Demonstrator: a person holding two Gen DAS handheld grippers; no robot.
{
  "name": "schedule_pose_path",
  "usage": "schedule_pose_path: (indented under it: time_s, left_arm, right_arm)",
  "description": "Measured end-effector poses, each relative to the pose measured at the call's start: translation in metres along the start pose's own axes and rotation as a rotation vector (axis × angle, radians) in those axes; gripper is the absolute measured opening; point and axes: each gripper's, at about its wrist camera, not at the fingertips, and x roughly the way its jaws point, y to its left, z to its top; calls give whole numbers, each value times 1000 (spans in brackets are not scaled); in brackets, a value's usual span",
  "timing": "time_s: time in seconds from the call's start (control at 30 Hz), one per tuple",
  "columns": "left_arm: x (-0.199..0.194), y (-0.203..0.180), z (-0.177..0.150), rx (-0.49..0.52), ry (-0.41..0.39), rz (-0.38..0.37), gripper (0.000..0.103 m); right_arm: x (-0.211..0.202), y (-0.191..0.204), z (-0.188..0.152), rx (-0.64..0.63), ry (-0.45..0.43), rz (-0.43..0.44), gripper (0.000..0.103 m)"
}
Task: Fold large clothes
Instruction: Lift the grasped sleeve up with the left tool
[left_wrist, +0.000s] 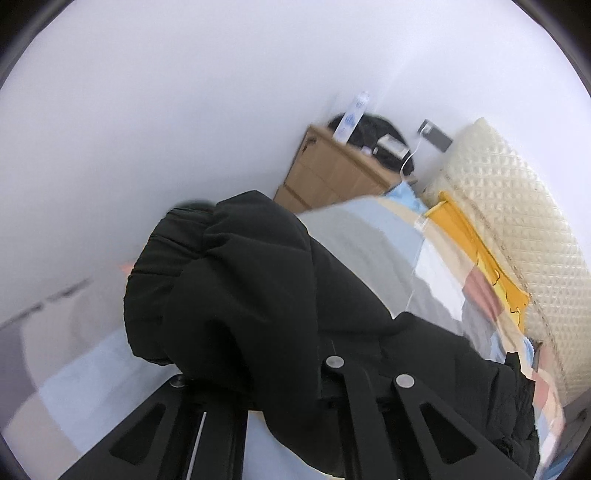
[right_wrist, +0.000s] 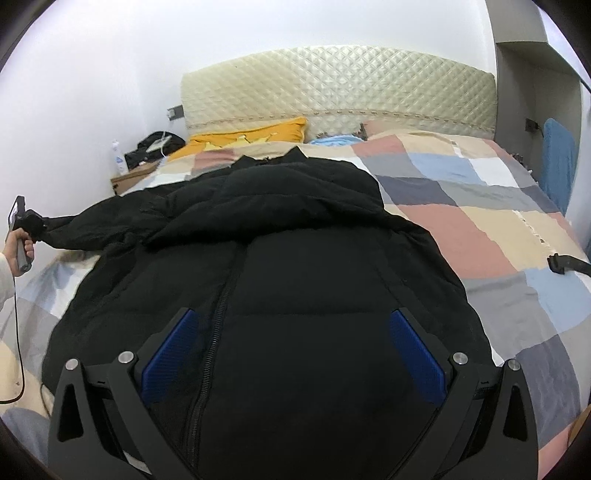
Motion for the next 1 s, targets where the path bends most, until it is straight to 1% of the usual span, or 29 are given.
schedule_pose_path:
  time_s: [0.07, 0.2, 0.3, 0.37, 0.47, 0.6, 0.73, 0.83, 1.0]
  left_arm:
    - [-22, -11, 2, 23, -30, 14, 6]
    - [-59, -31, 2, 22, -78, 1, 5]
    - [-99, -52, 1, 45, -163, -23, 5]
    - [-120, -68, 2, 59, -194, -26, 5]
    - [-146, -92, 2, 88, -213, -44, 5]
    - [-181, -129, -3, 154, -246, -51, 5]
    - [-217, -171, -9, 252, -288, -47, 5]
    - [-241, -193, -16, 277, -312, -60, 5]
    - [-272, -236, -28, 303, -310, -101, 5]
  right_arm:
    - [-5, -3, 0, 4, -10, 4, 103]
    - [-15, -18, -1, 36, -21, 13, 103]
    - [-23, -24, 0, 54, -28, 32, 103]
    - [-26, -27, 2, 54, -33, 39, 103]
    - [-33, -29, 3, 26, -40, 43, 103]
    - [-45, -32, 1, -17, -67, 34, 103]
    - [-52, -42, 0, -47, -77, 48, 103]
    - [-58, -49, 1, -54, -87, 50, 103]
    - [-68, -64, 2, -20, -95, 71, 103]
